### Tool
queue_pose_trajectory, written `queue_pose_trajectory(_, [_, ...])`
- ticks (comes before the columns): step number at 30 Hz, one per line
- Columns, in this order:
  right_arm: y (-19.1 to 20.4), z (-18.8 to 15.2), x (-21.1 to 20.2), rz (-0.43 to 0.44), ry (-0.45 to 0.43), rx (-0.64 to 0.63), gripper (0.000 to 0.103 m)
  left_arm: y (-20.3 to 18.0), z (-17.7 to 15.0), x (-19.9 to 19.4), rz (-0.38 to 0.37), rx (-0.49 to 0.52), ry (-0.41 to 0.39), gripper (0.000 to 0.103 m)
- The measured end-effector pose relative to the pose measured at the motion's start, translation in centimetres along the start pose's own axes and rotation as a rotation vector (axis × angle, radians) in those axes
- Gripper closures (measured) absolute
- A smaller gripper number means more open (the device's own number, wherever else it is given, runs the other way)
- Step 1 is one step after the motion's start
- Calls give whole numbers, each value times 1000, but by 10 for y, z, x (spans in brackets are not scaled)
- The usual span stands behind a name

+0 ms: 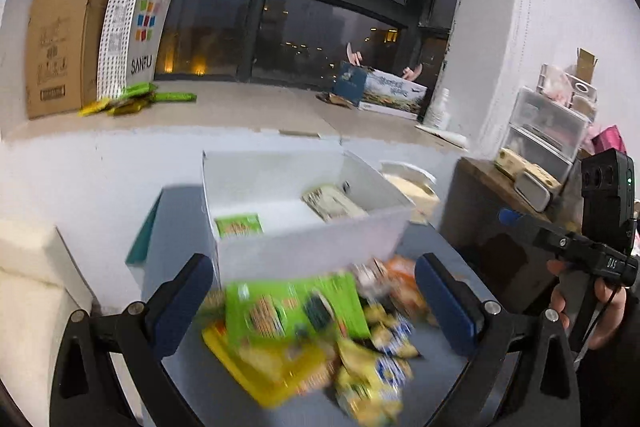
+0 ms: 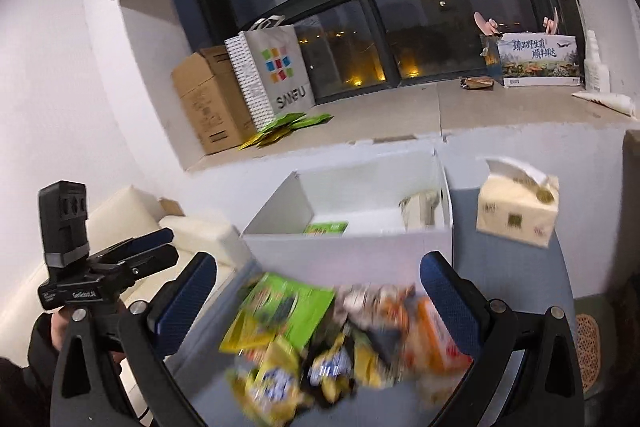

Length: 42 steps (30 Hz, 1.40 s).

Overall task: Organize snacks
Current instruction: 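Grasp the orange Indian flying cake pack with the right tool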

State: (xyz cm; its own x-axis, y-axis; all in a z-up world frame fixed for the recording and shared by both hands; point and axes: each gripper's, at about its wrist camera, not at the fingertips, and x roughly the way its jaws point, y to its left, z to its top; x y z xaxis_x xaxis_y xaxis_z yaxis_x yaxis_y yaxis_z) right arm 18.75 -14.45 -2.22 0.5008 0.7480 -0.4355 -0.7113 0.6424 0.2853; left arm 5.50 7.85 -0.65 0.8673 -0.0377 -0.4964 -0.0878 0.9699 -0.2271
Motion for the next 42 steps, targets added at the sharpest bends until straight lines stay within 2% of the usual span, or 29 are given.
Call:
queue_pose_trajectory(2, [3,-13,-16,4,-10,0,0,-7,-17,-13,11,3,4,0])
queue_pose_trajectory(9, [11,-63,-66,-74,-15,19,0,-31,-58,-45,1,29,5,0])
queue_pose_trajectory(11, [12,-73,-73,-116,-4,13,0,-35,-63,-50,1,34,6,0])
queue_pose_trajectory(15, [7,-84,-77,-142,23,12,0,-40,-66,-55,-8,44,6,0])
queue_pose_trajectory(18, [-1,-90,-71,-211,68,2,0,-41,-64,-55,-13,42,6,0])
queue_pose_trajectory(20, [-8,-93,-65,-240,95,13,0,-42,-64,-54,-16,44,9,0])
queue_pose_trajectory(24, [-24,-95,-48,-245,144,27,0,-42,-65,-52,-22,45,16,0])
queue_pose_trajectory(29, [-42,-77,-10,-231,217,-16,0,-38,-67,-48,-20,43,31,0])
queue_pose_trajectory(36, [-78,-44,66,-220,380,-54,0,-30,-72,-46,-12,34,46,0])
queue_pose_trajectory(42, [-102,-48,118,-250,547,-64,0,-22,-75,-45,-10,35,56,0])
